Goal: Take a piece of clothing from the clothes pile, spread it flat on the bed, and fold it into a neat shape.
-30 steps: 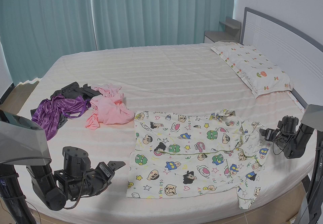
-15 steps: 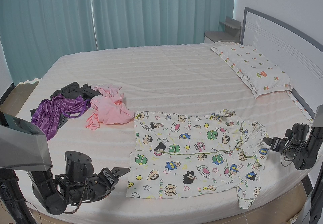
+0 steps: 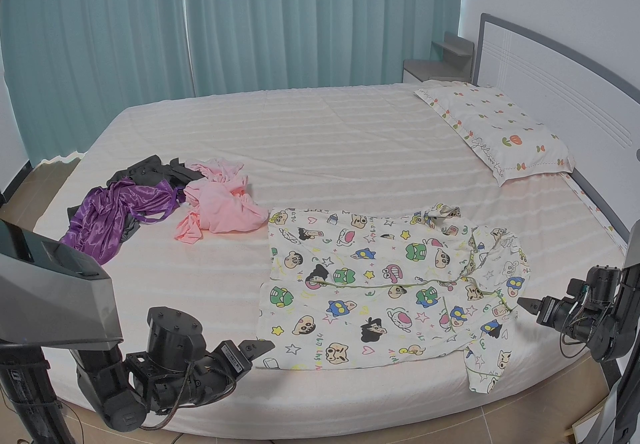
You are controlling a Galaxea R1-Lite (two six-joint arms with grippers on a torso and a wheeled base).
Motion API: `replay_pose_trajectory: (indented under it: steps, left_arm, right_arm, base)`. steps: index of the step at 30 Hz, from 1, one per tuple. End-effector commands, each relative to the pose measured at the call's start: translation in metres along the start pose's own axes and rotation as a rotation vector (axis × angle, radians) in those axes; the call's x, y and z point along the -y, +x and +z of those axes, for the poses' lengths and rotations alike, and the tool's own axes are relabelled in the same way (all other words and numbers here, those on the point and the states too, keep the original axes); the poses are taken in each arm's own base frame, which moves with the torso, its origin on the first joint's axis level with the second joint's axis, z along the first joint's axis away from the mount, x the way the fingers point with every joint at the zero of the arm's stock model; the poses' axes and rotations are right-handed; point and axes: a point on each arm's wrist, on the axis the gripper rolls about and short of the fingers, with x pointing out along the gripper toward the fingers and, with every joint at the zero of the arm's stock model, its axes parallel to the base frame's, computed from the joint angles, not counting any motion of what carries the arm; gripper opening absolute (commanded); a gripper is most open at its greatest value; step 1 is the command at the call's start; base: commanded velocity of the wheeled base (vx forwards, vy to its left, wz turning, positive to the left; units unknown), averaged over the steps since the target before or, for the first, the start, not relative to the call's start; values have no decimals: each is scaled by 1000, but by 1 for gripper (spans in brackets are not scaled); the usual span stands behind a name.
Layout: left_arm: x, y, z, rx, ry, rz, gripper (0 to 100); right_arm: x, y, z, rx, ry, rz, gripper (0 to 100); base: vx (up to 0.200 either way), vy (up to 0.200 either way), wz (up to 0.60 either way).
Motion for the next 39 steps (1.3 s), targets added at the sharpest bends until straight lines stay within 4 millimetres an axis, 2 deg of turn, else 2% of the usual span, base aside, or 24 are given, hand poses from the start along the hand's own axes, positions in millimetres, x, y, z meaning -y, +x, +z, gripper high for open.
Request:
replay_pose_trajectory:
  steps: [1, 2, 11, 18, 23, 24, 33, 39]
  left_arm:
    - [1, 28, -4, 13, 40, 34, 100]
    - [-2, 37, -6, 22, 84, 63, 100]
    - [0, 68, -12, 64, 260, 147, 100]
    - [13, 93, -7, 101, 285, 189, 100]
    - [16, 98, -6, 89, 291, 221, 100]
    - [17, 98, -6, 90, 290, 225, 0]
    - [17, 96, 3, 172, 270, 250, 0]
    - [19, 89, 11, 201, 244, 248, 0]
  right_arm:
    - [-3, -5, -6, -20, 1, 12, 100]
    - [-4, -6, -7, -27, -1, 17, 100]
    - [-4, -4, -28, -102, -10, 30, 100]
    - [-4, -8, -38, -147, -17, 28, 100]
    - [-8, -11, -43, -175, -22, 37, 100]
    - [-9, -11, -43, -178, -24, 42, 100]
    - [-22, -8, -49, -212, -78, 113, 100]
    - [-35, -11, -65, -348, -151, 141, 100]
  base:
    - [0, 0, 0]
    - [0, 0, 0]
    - [0, 0, 0]
    - [0, 0, 0]
    - [0, 0, 0]
    - [0, 0, 0]
    - [0, 0, 0]
    - [0, 0, 0]
